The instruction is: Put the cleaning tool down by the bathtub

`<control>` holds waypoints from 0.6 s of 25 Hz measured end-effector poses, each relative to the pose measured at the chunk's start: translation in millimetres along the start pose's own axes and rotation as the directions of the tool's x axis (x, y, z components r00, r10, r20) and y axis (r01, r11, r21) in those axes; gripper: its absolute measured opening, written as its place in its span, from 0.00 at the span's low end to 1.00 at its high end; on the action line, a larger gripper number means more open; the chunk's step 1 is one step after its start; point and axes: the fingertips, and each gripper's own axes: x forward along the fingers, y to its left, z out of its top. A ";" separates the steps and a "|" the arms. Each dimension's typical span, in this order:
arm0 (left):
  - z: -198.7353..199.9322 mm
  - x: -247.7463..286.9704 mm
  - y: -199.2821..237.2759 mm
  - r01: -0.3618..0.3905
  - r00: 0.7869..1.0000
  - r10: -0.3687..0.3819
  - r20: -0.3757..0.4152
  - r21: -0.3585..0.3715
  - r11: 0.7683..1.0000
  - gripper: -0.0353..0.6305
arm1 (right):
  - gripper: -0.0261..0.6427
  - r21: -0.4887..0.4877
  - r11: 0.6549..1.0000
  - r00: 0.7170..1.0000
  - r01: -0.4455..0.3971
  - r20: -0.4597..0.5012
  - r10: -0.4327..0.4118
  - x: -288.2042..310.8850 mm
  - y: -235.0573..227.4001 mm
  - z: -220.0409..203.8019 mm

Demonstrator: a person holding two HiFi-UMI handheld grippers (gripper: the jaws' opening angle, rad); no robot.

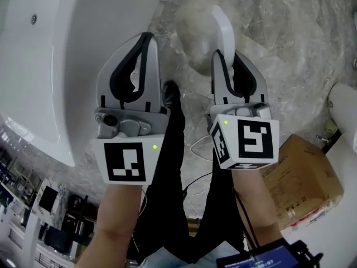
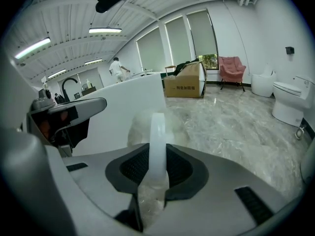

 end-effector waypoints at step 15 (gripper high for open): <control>-71.5 15.8 4.8 0.024 1.000 -0.024 -0.009 0.031 0.999 0.08 | 0.18 0.021 0.999 1.000 0.027 -0.010 -0.027 40.2 -9.1 -61.3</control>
